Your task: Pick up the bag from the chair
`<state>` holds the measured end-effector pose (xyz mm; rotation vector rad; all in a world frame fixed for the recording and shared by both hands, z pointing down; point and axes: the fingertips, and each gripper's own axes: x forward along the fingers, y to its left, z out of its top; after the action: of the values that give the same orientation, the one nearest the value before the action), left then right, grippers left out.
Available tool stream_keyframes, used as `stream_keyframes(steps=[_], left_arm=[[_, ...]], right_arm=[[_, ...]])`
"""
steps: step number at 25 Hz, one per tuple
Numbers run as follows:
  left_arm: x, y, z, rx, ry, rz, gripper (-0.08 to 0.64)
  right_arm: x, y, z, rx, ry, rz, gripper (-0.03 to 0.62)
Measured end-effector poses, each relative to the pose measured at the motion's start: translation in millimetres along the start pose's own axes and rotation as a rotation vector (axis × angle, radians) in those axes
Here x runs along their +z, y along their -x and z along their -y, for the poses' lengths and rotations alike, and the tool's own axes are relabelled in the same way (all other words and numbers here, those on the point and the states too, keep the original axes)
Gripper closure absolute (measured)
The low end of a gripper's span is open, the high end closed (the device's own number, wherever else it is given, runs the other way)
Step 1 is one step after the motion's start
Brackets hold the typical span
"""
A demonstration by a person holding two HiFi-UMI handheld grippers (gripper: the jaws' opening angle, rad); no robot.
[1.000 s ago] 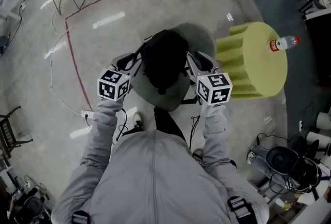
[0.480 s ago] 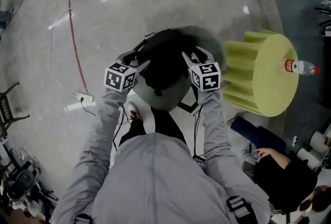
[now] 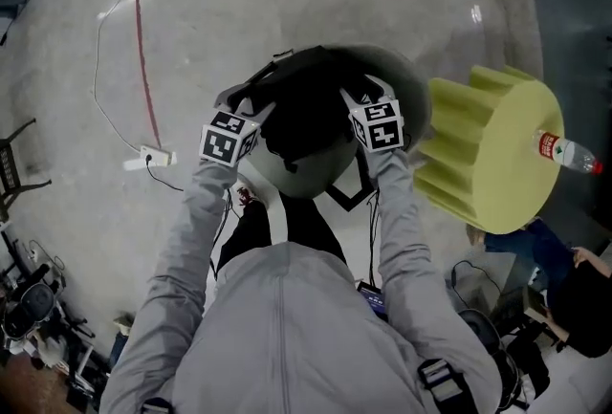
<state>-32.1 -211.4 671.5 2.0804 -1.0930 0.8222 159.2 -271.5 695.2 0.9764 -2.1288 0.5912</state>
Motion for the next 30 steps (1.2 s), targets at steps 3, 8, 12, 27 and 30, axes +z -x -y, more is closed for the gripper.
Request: stream_keyframes(steps=[3, 8, 12, 27, 30], left_arm=[[-4.7, 0.2, -1.8, 0.008, -0.017, -0.017, 0.337], [-9.0, -0.2, 2.7, -0.013, -0.014, -0.028, 0.412], [-11.6, -0.3, 7.1, -0.041, 0.006, -0.014, 0.489], [-9.2, 79.4, 32.6, -0.264, 0.009, 0.108, 0.534], [-2.5, 107.9, 43.3, -0.296, -0.031, 0.165, 0.537]], right_arm=[[0.4, -14.3, -1.1, 0.04, -0.043, 0.011, 0.359], [1.5, -19.4, -2.7, 0.102, -0.112, 0.051, 0.381], [0.1, -17.2, -11.8, 0.112, -0.058, 0.064, 0.459], [2.7, 81.8, -83.2, 0.011, -0.064, 0.204, 0.545], [2.4, 105.4, -100.4, -0.028, -0.113, 0.239, 0.545]])
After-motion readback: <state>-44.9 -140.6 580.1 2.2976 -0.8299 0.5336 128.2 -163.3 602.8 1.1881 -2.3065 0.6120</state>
